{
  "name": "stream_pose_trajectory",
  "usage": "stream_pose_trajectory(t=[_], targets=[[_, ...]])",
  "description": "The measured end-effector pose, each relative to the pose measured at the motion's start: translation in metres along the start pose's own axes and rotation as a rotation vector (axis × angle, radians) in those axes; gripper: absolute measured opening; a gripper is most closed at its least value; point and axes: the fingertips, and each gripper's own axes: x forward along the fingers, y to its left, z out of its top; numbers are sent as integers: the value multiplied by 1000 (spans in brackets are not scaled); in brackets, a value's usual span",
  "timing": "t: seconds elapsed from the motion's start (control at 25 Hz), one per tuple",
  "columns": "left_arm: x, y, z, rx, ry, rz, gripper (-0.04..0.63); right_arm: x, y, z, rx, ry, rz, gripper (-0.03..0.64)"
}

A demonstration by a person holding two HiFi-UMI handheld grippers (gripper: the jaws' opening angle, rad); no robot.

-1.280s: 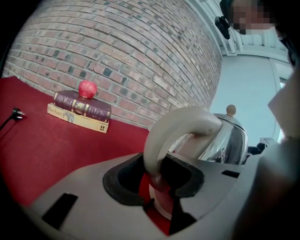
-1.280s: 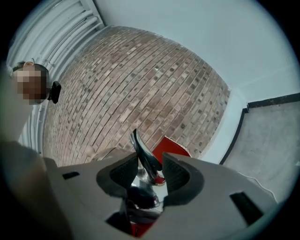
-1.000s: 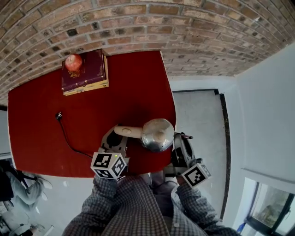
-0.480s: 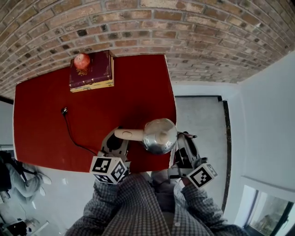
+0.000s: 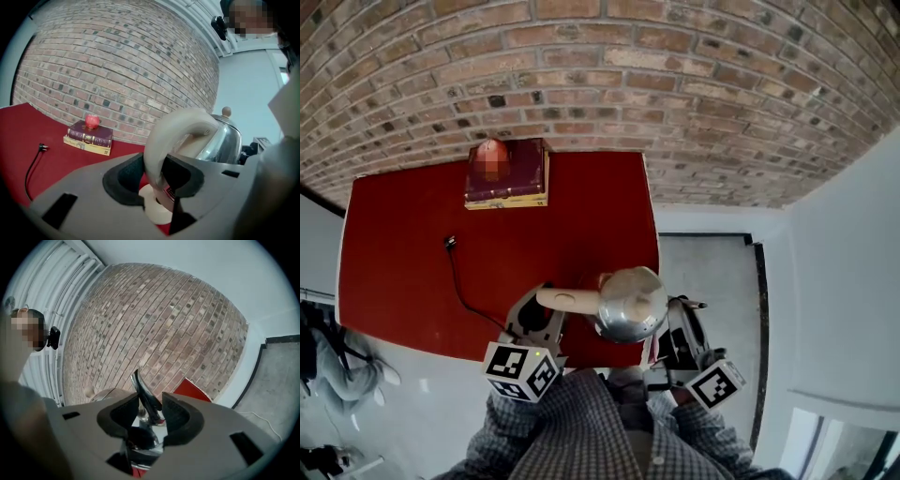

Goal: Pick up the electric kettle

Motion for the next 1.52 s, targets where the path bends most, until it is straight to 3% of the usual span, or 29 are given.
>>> stream_pose_trajectory(t=[0.4,0.76,1.52], targets=[[-19,-25,35,2,-70,19,124,-11,32,28,-34,-5,43,152],[-21,-37,44,22,-52,-13,124,-15,42,42,-31,-54,57,152],[-25,-39,42,26,-51,-35,124,-22,44,40,-45,-55,47,149]])
